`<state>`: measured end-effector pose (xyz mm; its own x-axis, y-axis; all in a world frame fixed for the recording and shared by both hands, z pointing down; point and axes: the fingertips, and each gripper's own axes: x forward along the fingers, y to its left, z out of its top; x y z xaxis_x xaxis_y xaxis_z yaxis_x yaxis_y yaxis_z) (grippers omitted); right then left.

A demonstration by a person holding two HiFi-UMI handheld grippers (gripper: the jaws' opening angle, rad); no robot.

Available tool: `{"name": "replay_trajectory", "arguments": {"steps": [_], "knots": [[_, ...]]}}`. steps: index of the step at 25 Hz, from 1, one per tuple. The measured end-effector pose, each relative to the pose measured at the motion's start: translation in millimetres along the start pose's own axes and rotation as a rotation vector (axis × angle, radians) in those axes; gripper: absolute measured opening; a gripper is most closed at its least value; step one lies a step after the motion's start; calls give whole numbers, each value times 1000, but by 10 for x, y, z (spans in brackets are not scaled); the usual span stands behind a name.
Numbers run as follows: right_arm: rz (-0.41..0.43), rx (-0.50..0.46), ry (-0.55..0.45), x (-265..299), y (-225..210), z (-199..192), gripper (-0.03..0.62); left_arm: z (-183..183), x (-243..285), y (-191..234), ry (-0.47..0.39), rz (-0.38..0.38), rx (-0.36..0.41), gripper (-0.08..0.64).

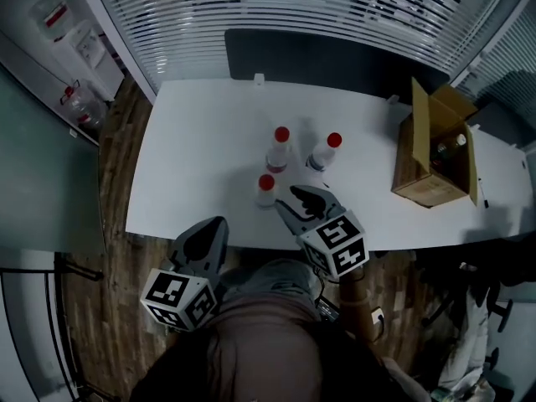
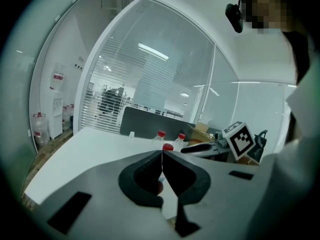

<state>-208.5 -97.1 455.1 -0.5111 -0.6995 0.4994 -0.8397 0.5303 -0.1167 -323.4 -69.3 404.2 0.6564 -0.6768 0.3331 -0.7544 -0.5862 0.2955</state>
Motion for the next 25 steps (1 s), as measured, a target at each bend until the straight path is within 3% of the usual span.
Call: {"name": "replay_trajectory", "arguments": {"steps": [6, 25], "knots": [[-57, 23, -23, -267, -88, -11, 170, -10, 101, -125, 15, -62, 24, 9], [-278, 121, -156, -885, -234, -15, 33, -18, 191, -436, 30, -179, 89, 8]]}}
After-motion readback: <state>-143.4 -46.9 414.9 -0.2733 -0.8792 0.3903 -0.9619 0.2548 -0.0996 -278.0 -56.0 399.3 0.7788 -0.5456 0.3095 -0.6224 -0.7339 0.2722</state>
